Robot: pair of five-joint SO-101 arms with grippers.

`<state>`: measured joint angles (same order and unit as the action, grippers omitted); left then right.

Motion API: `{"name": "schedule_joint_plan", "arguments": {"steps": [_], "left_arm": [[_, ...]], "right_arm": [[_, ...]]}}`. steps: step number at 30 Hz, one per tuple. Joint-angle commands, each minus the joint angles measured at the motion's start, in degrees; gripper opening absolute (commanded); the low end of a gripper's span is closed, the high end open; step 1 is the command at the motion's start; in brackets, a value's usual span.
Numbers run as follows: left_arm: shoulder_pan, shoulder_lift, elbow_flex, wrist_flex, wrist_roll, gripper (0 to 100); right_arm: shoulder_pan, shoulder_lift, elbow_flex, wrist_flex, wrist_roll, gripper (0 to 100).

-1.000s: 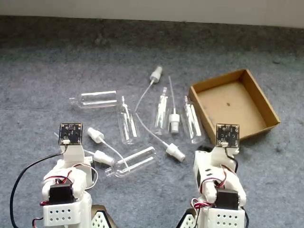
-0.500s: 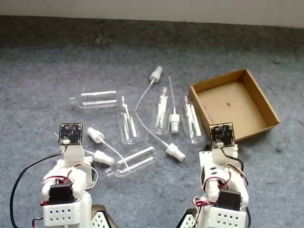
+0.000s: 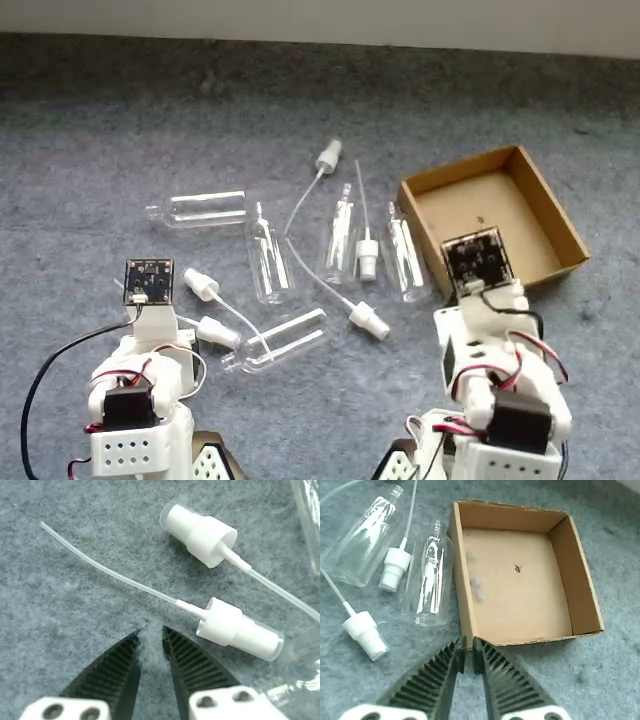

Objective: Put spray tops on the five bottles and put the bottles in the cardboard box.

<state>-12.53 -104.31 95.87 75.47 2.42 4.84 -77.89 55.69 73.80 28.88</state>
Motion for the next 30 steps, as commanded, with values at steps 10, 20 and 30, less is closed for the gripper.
{"name": "schedule_joint_plan", "arguments": {"steps": [10,20,30], "left_arm": [[-0.84,-0.75,1.19,0.26,0.35,0],[-0.84,-0.75,1.19,0.26,0.35,0],[-0.84,-0.75,1.19,0.26,0.35,0]], "right_arm": [[-14.73,42.68,-27.74,6.37,-10.11,7.2],[-18.86,63.69,-41.01,6.37,-13.89,30.6],[-20.44,84.62,-56.57,10.33,-14.24,30.7]]}}
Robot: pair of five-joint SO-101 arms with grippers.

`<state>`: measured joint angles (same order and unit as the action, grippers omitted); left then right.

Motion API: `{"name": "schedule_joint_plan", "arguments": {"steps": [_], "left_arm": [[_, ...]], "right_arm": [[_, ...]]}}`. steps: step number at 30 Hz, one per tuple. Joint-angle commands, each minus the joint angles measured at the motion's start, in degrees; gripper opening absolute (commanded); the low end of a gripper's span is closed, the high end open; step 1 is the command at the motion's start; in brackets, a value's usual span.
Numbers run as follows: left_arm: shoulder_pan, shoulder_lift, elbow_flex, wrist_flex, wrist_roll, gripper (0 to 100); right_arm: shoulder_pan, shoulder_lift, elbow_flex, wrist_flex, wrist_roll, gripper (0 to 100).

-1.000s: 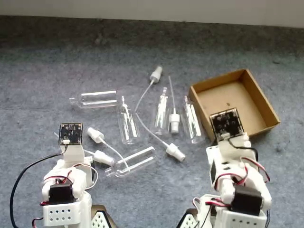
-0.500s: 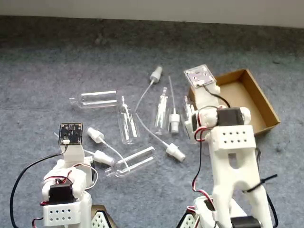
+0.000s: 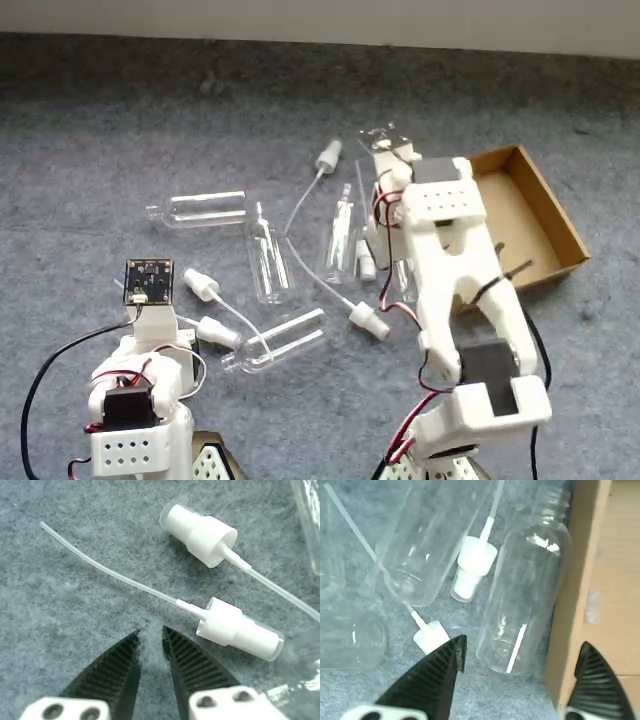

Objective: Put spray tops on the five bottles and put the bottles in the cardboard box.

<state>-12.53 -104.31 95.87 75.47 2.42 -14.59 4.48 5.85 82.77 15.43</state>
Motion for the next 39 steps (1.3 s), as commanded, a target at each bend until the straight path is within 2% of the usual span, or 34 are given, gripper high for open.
{"name": "schedule_joint_plan", "arguments": {"steps": [1,5,16,22,26,31,39], "left_arm": [[-0.84,-0.75,1.19,0.26,0.35,0],[-0.84,-0.75,1.19,0.26,0.35,0],[-0.84,-0.75,1.19,0.26,0.35,0],[-0.84,-0.75,1.19,0.26,0.35,0],[-0.84,-0.75,1.19,0.26,0.35,0],[-0.84,-0.75,1.19,0.26,0.35,0],[-0.84,-0.75,1.19,0.26,0.35,0]], "right_arm": [[-1.01,3.74,-8.22,1.36,-1.93,30.7],[-1.01,7.87,-13.85,1.45,-5.01,30.7],[-1.19,10.59,-16.31,3.12,-5.36,30.2],[-2.95,10.59,-16.31,3.03,-5.36,16.0],[-2.86,11.12,-16.22,2.59,-5.1,16.1],[-0.84,11.21,-15.6,-4.44,-4.92,16.2],[-0.31,11.21,-15.52,-3.91,-4.92,21.7]]}}
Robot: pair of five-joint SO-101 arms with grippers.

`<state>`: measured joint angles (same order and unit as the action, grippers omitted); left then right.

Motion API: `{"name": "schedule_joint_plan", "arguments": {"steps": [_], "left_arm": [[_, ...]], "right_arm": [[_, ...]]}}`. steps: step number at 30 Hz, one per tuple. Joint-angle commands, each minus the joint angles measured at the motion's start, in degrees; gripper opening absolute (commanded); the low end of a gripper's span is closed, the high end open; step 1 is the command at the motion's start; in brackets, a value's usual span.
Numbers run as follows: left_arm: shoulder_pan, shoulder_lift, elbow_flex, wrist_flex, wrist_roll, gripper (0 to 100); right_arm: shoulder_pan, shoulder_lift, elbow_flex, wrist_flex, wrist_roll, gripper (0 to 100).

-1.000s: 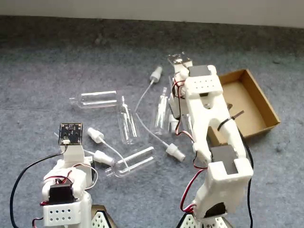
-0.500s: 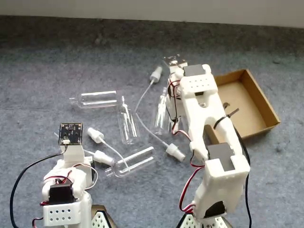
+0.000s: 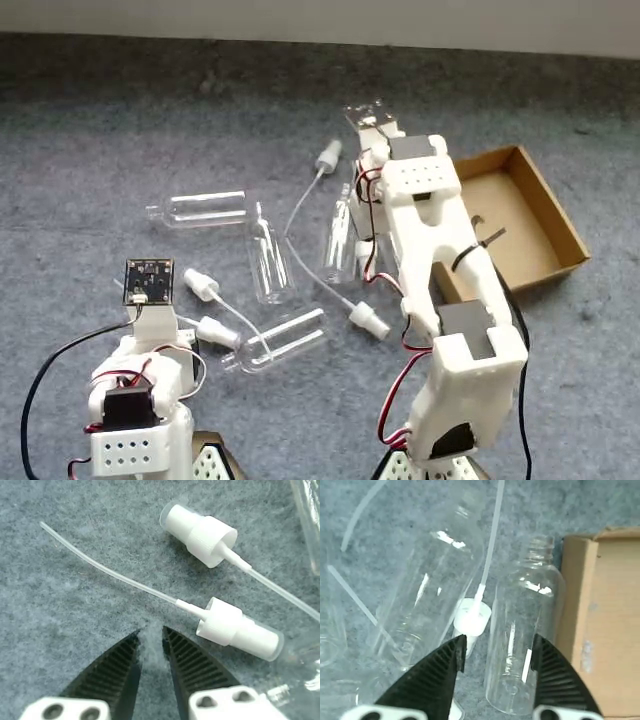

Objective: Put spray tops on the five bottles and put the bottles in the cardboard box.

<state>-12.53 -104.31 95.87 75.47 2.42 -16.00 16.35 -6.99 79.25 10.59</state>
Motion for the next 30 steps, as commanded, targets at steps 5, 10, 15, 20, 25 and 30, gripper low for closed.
{"name": "schedule_joint_plan", "arguments": {"steps": [5,10,15,20,25,30], "left_arm": [[-0.84,-0.75,1.19,0.26,0.35,0],[-0.84,-0.75,1.19,0.26,0.35,0],[-0.84,-0.75,1.19,0.26,0.35,0],[-0.84,-0.75,1.19,0.26,0.35,0],[-0.84,-0.75,1.19,0.26,0.35,0],[-0.84,-0.75,1.19,0.26,0.35,0]], "right_arm": [[1.1,-0.84,-2.77,0.13,3.08,27.1],[0.92,-0.66,-2.33,-0.04,7.21,27.6],[0.84,-0.66,-0.4,-3.03,9.41,27.6],[0.84,-0.66,5.05,-7.69,11.16,27.6],[1.1,-0.66,9.19,-12.09,11.16,27.6],[1.19,-0.66,13.23,-17.63,11.16,27.6]]}}
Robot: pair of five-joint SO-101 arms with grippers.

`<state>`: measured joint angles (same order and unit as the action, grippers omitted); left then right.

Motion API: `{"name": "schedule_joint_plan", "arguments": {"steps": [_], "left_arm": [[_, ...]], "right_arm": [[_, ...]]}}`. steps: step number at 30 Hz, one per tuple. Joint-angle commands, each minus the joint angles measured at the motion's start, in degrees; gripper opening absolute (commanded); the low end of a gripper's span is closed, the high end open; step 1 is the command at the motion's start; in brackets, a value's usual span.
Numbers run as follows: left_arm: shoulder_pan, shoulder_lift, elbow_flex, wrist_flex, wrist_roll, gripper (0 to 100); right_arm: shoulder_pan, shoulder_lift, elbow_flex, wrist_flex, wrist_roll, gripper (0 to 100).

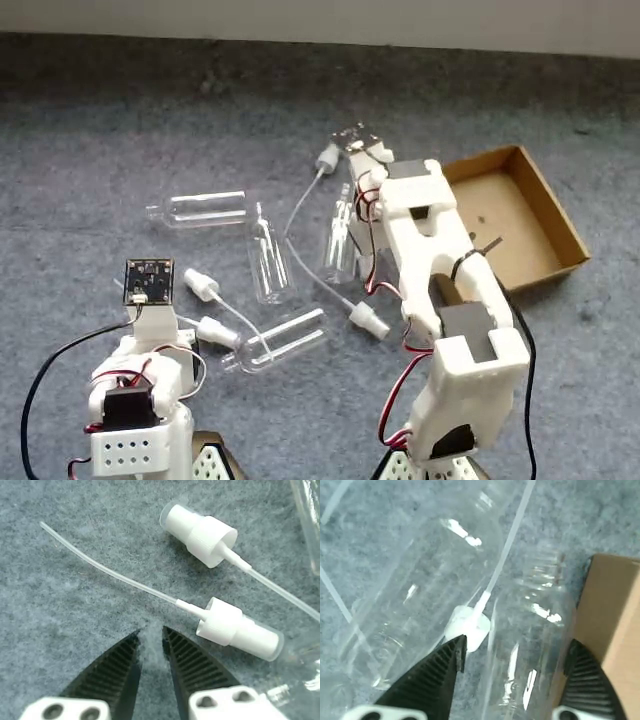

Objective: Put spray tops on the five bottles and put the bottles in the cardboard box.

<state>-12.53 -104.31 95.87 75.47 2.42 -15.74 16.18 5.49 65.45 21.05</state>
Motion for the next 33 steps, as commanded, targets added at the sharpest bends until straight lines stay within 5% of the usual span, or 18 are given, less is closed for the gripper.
{"name": "schedule_joint_plan", "arguments": {"steps": [1,7,12,20,33], "left_arm": [[-0.84,-0.75,1.19,0.26,0.35,0],[-0.84,-0.75,1.19,0.26,0.35,0],[-0.84,-0.75,1.19,0.26,0.35,0],[-0.84,-0.75,1.19,0.26,0.35,0],[-0.84,-0.75,1.19,0.26,0.35,0]], "right_arm": [[0.92,-0.48,1.27,-4.79,0.7,27.6],[1.54,-0.48,1.89,-5.58,0.79,26.5],[1.54,-0.4,1.98,-5.49,0.79,14.2],[1.54,4.53,1.54,-1.71,6.51,27.3],[2.42,5.58,1.27,-1.98,6.42,26.9]]}}
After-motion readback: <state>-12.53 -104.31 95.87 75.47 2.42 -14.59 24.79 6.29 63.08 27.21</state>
